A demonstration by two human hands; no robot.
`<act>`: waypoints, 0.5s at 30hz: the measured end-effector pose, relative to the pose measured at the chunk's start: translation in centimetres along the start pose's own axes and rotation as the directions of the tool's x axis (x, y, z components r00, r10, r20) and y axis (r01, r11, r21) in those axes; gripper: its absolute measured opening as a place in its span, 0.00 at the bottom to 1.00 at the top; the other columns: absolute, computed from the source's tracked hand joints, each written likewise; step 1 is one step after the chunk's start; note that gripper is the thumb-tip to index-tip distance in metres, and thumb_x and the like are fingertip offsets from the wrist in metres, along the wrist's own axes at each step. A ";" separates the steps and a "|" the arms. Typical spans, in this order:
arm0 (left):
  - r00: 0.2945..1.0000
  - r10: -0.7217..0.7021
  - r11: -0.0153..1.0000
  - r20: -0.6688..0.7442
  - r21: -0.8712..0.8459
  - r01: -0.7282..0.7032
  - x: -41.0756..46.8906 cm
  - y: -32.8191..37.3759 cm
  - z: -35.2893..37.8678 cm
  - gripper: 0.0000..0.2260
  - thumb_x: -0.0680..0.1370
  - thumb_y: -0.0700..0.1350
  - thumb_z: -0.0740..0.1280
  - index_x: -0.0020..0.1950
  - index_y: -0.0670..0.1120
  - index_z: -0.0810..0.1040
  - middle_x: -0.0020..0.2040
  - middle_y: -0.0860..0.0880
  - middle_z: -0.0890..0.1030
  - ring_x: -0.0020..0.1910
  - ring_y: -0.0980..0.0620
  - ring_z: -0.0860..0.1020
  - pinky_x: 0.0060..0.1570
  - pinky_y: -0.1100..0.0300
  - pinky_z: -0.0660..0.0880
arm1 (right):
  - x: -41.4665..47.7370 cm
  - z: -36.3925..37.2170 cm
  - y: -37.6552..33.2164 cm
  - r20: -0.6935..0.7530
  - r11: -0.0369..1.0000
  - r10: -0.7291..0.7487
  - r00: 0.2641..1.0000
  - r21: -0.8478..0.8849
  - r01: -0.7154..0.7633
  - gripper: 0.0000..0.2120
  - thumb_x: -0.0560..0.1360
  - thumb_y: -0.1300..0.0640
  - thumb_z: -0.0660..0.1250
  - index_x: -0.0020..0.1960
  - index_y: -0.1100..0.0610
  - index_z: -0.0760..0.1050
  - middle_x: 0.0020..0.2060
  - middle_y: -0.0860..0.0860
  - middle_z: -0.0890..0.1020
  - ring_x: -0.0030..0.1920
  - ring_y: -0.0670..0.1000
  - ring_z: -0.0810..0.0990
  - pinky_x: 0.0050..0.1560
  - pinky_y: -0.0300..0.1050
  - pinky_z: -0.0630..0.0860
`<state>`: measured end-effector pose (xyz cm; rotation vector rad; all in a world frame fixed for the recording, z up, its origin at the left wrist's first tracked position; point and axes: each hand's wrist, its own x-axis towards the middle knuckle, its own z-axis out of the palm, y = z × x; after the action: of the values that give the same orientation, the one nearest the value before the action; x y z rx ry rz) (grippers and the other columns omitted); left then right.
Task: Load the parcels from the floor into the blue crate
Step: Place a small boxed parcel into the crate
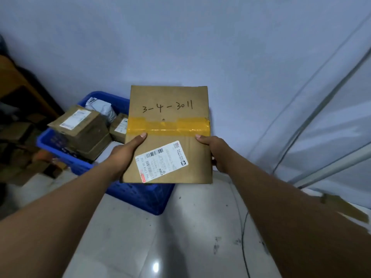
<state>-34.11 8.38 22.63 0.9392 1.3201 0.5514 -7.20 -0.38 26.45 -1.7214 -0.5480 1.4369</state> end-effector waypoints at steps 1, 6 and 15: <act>0.999 -0.042 0.999 -0.017 0.006 0.042 -0.2 -1.2 -1.5 0.35 0.62 0.71 0.77 0.59 0.49 0.83 0.50 0.43 0.88 0.47 0.39 0.86 0.55 0.42 0.81 | 0.3 1.2 1.3 0.005 0.999 0.034 0.999 -0.006 -0.034 0.21 0.76 0.46 0.70 0.65 0.54 0.76 0.54 0.52 0.83 0.52 0.54 0.81 0.45 0.48 0.76; 0.987 -0.160 0.985 -0.007 0.070 0.160 -2.1 -4.5 -5.5 0.30 0.65 0.69 0.76 0.55 0.48 0.84 0.47 0.47 0.88 0.47 0.43 0.87 0.58 0.45 0.81 | -0.1 5.1 5.2 0.003 0.973 0.213 0.977 -0.090 -0.212 0.23 0.74 0.43 0.71 0.65 0.54 0.76 0.54 0.54 0.85 0.55 0.58 0.82 0.58 0.56 0.78; 0.955 -0.295 0.949 0.032 0.129 0.289 1.9 -4.8 -11.0 0.35 0.63 0.73 0.74 0.59 0.49 0.83 0.49 0.44 0.88 0.49 0.42 0.87 0.59 0.44 0.80 | 3.4 11.3 3.0 0.002 0.947 0.304 0.953 -0.111 -0.302 0.19 0.77 0.45 0.70 0.64 0.51 0.73 0.53 0.52 0.83 0.52 0.55 0.81 0.55 0.55 0.75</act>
<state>-45.09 10.18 17.84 0.8311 1.4286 0.2183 -17.55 3.93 21.76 -1.9458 -0.3887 1.6644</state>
